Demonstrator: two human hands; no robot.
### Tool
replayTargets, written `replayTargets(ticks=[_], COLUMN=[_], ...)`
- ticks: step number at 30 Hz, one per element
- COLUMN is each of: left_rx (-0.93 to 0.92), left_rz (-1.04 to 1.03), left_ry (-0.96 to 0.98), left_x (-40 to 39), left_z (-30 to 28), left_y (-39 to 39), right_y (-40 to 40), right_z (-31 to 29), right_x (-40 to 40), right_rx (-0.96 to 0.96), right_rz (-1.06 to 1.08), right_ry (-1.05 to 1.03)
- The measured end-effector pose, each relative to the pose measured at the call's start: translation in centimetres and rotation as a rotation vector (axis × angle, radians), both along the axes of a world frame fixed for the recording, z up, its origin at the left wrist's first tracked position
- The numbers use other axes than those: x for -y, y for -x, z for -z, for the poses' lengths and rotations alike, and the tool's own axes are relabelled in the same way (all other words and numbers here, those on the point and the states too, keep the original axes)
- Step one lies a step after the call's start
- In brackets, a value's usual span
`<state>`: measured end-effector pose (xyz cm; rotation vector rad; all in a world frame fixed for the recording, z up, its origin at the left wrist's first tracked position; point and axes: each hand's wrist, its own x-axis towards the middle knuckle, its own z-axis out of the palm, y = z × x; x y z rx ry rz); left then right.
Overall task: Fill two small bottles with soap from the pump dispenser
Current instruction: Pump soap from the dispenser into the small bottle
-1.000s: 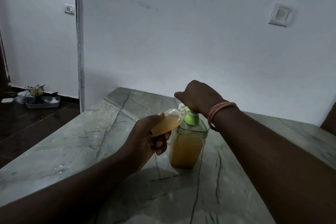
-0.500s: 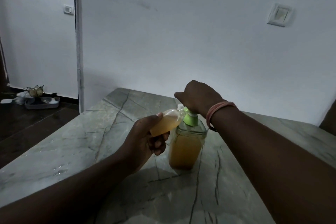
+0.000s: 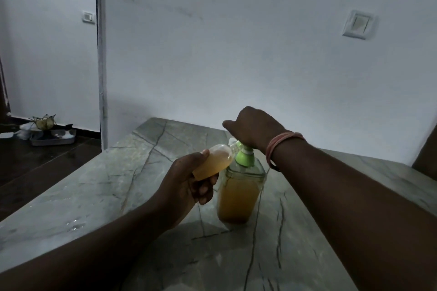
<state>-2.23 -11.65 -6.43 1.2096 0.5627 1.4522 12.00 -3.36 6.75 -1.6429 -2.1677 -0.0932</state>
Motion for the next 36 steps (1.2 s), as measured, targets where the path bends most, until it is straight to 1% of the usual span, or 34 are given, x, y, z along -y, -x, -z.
replayTargets(ticks=[2, 4, 7, 9, 12, 15, 17, 19, 20, 21, 26, 28, 30, 33, 36], left_rx=[0.002, 0.004, -0.005, 0.001, 0.003, 0.006, 0.011, 0.008, 0.006, 0.005, -0.021, -0.017, -0.013, -0.017, 0.0], left_rz=[0.0, 0.003, 0.006, 0.004, -0.008, -0.002, 0.007, 0.001, -0.005, -0.01, -0.006, -0.006, -0.004, -0.008, 0.0], left_ry=[0.004, 0.008, 0.002, 0.007, 0.028, 0.021, 0.019, 0.009, -0.005, -0.019, -0.023, -0.021, -0.017, -0.013, -0.024], left_x=[-0.1, -0.3, -0.5, -0.6, -0.4, -0.1, -0.2, -0.4, -0.5, -0.5, 0.2, 0.2, 0.2, -0.2, -0.2], left_z=[0.0, 0.2, 0.3, 0.4, 0.4, 0.1, 0.1, 0.2, 0.3, 0.3, 0.0, -0.2, -0.1, 0.0, 0.2], left_y=[0.1, 0.2, 0.3, 0.3, 0.2, 0.1, 0.2, 0.2, 0.2, 0.2, 0.1, 0.1, 0.2, 0.2, 0.1], right_y=[0.0, 0.0, -0.1, -0.2, -0.1, 0.3, 0.3, 0.0, -0.2, -0.3, 0.0, 0.2, 0.3, 0.0, -0.3], right_z=[-0.3, 0.0, 1.2, 1.4, 0.7, -0.5, -0.2, 0.8, 1.2, 1.4, 0.5, -0.1, -0.2, 0.7, 1.2], right_x=[-0.2, -0.5, -1.0, -0.8, -0.4, 0.0, -0.2, -0.5, -0.6, -0.6, -0.1, -0.1, -0.3, -0.9, -0.9], right_rx=[0.047, 0.0, -0.12, -0.125, -0.022, 0.095, 0.045, -0.091, -0.13, -0.13, -0.025, 0.065, 0.067, -0.075, -0.095], right_rz=[0.008, 0.012, -0.012, -0.009, 0.014, 0.031, 0.017, 0.002, -0.004, -0.004, 0.022, 0.016, 0.003, -0.016, -0.013], right_ry=[-0.074, -0.148, -0.09, -0.039, -0.03, -0.137, -0.178, -0.129, -0.1, -0.078, -0.061, -0.133, -0.182, -0.061, -0.008])
